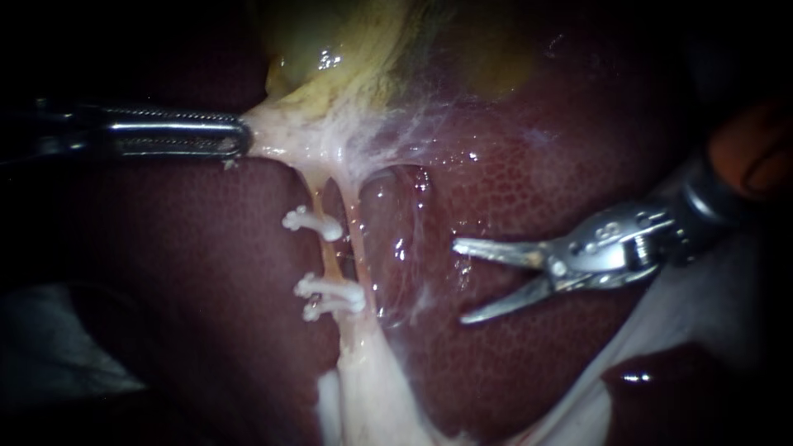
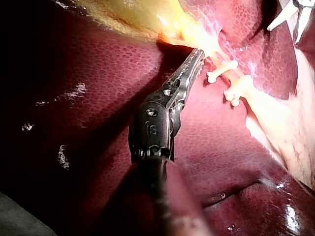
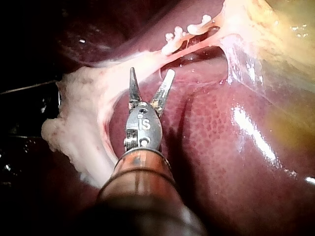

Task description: Go to the cutting position left tube

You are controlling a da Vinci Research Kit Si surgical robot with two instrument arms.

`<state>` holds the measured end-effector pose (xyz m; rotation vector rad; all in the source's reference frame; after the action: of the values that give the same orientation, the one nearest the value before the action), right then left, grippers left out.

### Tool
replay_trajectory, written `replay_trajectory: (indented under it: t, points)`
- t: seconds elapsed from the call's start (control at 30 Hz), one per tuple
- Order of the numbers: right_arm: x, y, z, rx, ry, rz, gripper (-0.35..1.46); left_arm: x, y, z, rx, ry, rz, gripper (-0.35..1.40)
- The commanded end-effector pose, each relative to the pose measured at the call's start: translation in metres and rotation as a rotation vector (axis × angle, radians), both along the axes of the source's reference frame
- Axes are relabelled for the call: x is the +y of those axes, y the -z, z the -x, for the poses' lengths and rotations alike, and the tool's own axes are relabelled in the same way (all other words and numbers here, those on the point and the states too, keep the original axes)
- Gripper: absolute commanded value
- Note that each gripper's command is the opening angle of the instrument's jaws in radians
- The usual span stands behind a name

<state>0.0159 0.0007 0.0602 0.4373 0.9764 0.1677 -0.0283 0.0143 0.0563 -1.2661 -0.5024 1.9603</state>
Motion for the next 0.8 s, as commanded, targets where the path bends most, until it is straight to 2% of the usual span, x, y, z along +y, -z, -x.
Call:
replay_trajectory:
  t: [0.03,0.33,0.8]
  points:
    - [-0.0001,-0.0003,-0.0006,0.000,0.003,-0.001,1.44,0.0000,0.0000,0.0000,0.003,0.003,0.000,-0.35]
    - [-0.0013,-0.0031,-0.0055,0.002,0.004,-0.031,1.44,-0.0001,0.0000,0.0003,0.002,0.002,0.000,-0.35]
    - [-0.0012,-0.0072,-0.0081,0.008,0.015,-0.071,1.44,-0.0002,0.0001,0.0004,0.003,0.003,0.000,-0.35]
